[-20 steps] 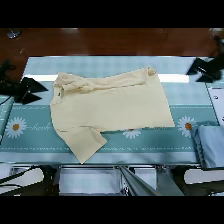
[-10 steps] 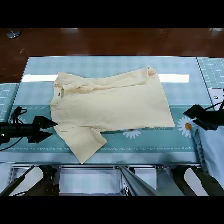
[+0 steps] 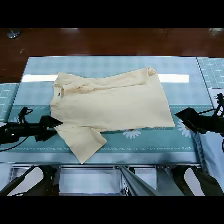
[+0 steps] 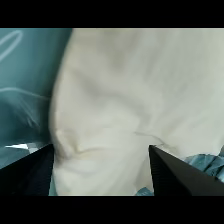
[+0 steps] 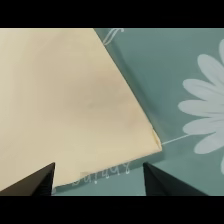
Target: Fold the shirts.
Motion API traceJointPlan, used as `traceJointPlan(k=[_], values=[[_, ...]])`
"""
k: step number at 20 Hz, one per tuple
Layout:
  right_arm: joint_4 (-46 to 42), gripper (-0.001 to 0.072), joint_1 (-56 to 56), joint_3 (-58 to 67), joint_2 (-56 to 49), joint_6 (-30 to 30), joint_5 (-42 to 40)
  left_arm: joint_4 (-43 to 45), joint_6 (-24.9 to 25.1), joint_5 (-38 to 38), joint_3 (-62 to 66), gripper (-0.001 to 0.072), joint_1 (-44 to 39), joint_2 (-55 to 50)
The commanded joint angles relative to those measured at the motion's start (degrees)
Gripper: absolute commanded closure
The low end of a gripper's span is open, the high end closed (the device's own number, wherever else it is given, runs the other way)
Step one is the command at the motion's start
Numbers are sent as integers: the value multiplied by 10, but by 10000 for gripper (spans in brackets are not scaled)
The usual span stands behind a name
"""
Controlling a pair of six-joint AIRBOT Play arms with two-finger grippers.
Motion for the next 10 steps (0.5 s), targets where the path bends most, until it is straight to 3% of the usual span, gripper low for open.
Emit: traceJointPlan(k=[1,2,3,6,10], values=[[18,95,0,-3,2,-3,3,-2,14,54,-2,30,-58,-14],[17,95,-1,-3,2,-8,-11,-2,22,49,-2,315,-65,-16],[6,96,-6,4,2,-14,-38,-4,45,37,-1,667,-65,-16],[-23,95,-95,44,-14,-12,-42,-4,78,-6,7,677,-55,-16],[-23,96,-135,11,-85,-30,56,-7,78,-1,12,677,-50,-16]])
